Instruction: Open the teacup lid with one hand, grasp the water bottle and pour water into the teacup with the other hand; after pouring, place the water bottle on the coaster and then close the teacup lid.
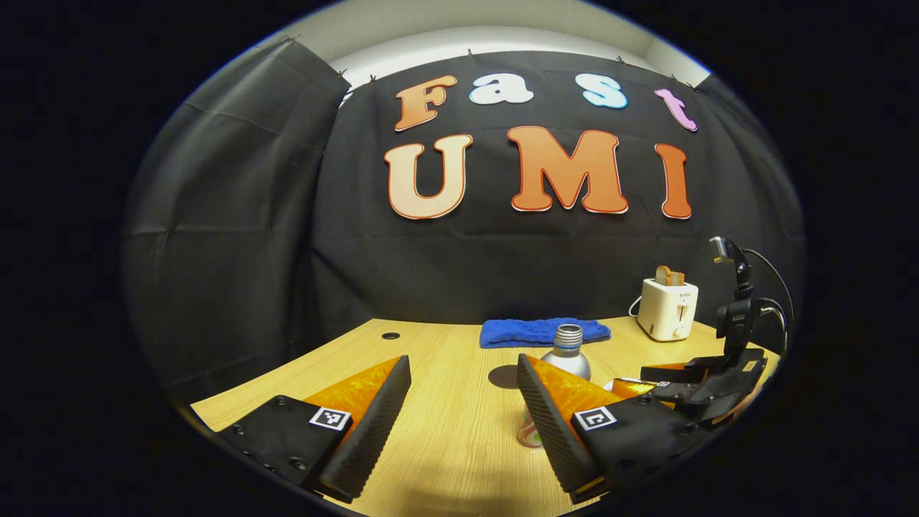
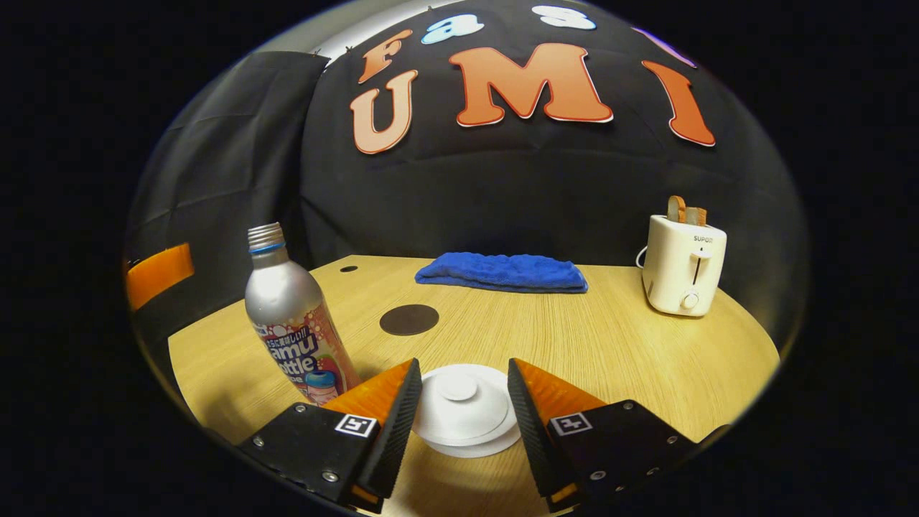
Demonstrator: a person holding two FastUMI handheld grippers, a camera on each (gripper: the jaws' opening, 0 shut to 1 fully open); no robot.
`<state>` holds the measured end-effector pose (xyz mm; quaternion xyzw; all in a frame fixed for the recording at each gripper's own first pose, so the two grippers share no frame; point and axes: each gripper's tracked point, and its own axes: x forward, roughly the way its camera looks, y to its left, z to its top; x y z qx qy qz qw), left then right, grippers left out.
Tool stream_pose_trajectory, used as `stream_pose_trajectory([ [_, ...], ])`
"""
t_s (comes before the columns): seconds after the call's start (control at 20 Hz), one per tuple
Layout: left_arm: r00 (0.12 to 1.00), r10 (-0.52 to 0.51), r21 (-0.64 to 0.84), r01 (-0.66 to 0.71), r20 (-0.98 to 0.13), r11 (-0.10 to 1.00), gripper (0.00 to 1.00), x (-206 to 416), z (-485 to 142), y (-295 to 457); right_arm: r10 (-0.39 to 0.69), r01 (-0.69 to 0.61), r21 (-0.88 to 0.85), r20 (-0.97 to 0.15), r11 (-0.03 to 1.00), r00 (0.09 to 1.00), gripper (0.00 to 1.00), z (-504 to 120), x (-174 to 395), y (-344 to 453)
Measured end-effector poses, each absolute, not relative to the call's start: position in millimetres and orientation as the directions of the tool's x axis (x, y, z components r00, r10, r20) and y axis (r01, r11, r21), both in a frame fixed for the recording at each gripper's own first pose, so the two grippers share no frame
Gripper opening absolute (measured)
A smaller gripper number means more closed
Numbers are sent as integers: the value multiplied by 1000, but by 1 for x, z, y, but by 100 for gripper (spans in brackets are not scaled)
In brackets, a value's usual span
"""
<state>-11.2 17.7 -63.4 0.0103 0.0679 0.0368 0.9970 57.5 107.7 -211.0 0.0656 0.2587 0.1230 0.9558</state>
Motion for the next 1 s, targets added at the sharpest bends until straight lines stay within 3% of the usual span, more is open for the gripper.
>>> stream_pose_trajectory([
  [0.45, 987, 63, 25, -60, -148, 998, 97, -11, -71, 12, 284, -235, 162, -469, 959, 836, 29, -206, 60, 111],
  [0.65, 986, 51, 25, -47, -157, 999, 100, -9, -78, 7, 288, -231, 176, -474, 957, 832, 22, -207, 61, 111],
  [1.0, 975, -30, -21, 26, -220, 999, 97, -4, -103, -19, 269, -187, 226, -426, 956, 863, 22, -181, 62, 94],
])
